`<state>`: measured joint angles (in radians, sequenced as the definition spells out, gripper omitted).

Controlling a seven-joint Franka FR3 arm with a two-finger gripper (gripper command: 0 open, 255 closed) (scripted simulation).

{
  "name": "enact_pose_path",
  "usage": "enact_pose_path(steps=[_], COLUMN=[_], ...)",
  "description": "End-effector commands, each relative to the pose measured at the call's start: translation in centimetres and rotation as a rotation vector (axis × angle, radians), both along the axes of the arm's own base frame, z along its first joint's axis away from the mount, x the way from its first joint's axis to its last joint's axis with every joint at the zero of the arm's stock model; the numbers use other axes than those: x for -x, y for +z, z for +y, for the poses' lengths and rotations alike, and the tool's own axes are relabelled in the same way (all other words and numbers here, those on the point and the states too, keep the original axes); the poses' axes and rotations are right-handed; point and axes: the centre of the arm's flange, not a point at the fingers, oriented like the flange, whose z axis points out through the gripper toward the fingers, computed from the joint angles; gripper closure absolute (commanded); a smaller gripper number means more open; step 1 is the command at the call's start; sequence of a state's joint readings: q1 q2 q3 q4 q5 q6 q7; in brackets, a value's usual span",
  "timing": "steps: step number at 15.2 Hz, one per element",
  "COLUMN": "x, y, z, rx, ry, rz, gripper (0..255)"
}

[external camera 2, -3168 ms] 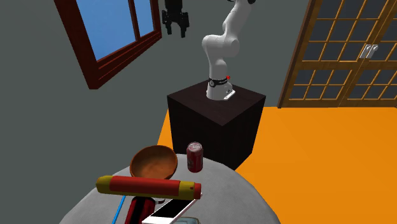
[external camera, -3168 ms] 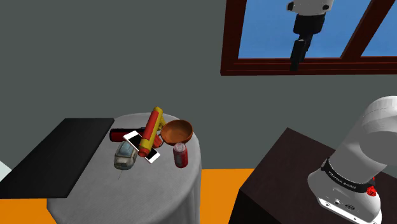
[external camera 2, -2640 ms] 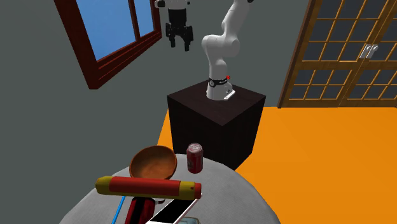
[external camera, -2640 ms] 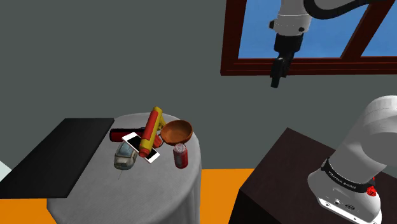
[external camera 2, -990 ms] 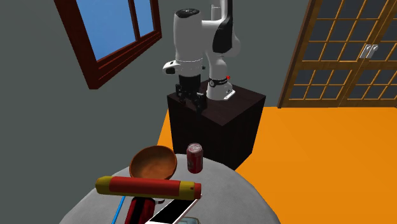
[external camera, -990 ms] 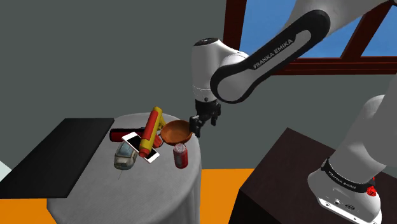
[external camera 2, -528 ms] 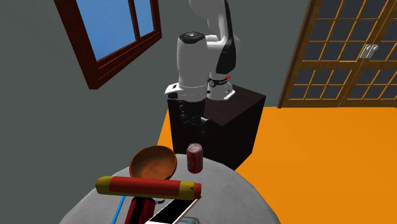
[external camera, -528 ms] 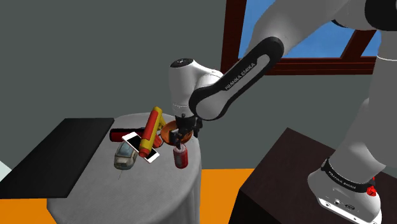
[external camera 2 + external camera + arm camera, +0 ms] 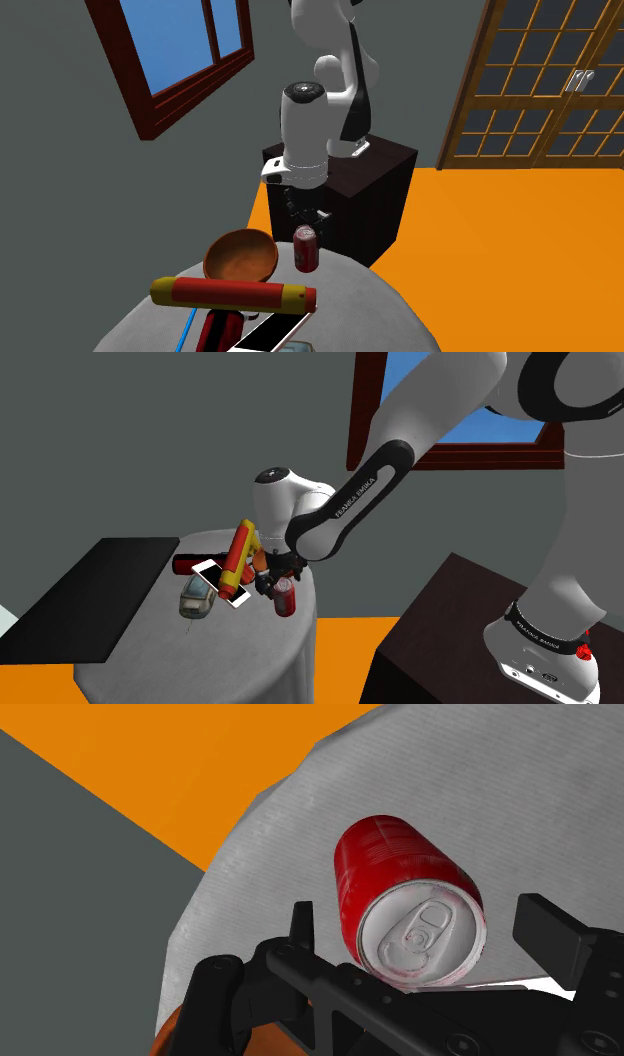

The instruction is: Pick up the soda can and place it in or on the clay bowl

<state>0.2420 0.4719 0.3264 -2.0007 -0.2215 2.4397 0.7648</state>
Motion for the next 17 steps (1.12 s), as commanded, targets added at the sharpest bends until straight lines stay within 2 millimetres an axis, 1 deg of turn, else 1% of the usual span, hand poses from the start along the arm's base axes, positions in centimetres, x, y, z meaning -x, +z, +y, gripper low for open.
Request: enact_pose_path(steps=[1,2,10,11,17], x=[0.0,0.0,0.0,0.0,0.0], y=[-1.01,-1.31,-1.31,-1.31,-1.3], z=[0.05,0.05,0.05,0.05,0.06], rx=[0.0,0.0,0.0,0.0,0.0], ry=[0.0,0.0,0.0,0.0,0.0], rz=[0.0,0.0,0.0,0.0,0.0], gripper=[0,0,0,255,255])
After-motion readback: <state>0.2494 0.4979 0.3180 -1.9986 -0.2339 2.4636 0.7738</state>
